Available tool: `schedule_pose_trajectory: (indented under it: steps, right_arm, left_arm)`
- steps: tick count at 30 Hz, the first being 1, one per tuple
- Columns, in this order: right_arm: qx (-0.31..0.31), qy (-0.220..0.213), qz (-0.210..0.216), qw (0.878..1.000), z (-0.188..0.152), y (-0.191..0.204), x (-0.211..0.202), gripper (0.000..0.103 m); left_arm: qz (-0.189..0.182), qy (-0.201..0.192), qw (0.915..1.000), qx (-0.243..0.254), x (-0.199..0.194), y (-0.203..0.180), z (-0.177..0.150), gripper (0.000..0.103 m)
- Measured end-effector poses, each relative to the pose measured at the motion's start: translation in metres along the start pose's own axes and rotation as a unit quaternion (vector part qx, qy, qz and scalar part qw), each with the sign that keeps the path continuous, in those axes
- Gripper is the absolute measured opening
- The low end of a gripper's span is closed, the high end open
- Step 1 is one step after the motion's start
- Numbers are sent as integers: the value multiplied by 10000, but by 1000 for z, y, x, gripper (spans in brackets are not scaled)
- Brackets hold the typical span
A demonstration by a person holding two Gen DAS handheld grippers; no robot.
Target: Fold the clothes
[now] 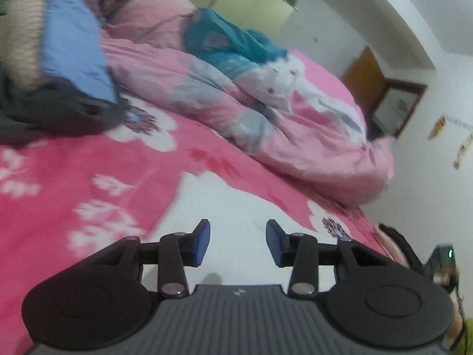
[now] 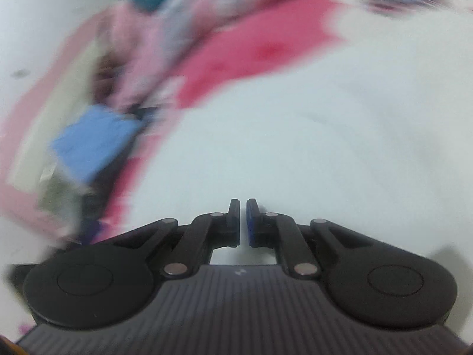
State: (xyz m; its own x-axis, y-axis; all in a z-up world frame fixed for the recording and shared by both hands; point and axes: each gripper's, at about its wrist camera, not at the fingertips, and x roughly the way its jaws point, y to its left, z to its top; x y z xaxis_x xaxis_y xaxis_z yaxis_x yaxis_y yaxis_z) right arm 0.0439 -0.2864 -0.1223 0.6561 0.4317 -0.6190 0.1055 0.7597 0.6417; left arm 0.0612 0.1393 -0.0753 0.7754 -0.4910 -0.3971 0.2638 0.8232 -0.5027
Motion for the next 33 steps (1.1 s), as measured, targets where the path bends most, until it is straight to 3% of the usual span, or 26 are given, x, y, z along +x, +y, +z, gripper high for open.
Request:
schedule_pose_trajectory:
  steps: [3,6,8,12,15,16,19,21,23,25,27,29,31,33]
  right_arm:
    - [518,-688,-181,9961,1,-33,-49,0]
    - [275,-1263,-759,9887,6,-32,-90,5]
    - [151,-1357,-559,9891,8,-22,-93,5]
    - [-137,-829,365,9958,4,9,-43,5]
    - [-58,-495,503,9975,2,6,-8,5]
    - [125,-535,403,9977,4,-8,-9,0]
    - [729,-986,150,9923,9,-56,-45,0]
    - [1029,-1518,-254,9827,10,-89,-90,0]
    - [1250,-1935,-949,9685,10,-113,-129,4]
    - [1468,-2205,-1051,9585,8,-123,-152,5]
    - [1438,-2297,-731,9598,10,-116,-154,5]
    - [1176,-2089,-210,9706,18,-93,-132,6]
    - [920,-1606,320,9822,27,-69,-95,6]
    - [854,-976,569,9899,38,-53,-50,6]
  left_arm:
    - [197,283,9994,31,12,0,-3,39]
    - [185,257,9990,301,10,-10,1,39]
    - [108,304,9978,573,15,-25,5,40]
    - [-433,855,9897,1067,45,-63,2,40]
    - [-544,1255,9825,1267,69,-77,-8,40]
    - [-450,1331,9827,1207,73,-73,-10,40]
    - [-169,1557,9823,1025,83,-58,-14,33]
    - [45,1417,9872,728,74,-34,-3,33]
    - [217,1248,9908,470,62,-13,8,32]
    - [351,1128,9922,392,57,-8,17,38]
    - [468,1017,9922,552,58,-15,24,43]
    - [257,1096,9915,655,70,-29,29,43]
    - [64,1250,9897,696,90,-45,27,43]
    - [153,1331,9869,897,111,-59,22,43]
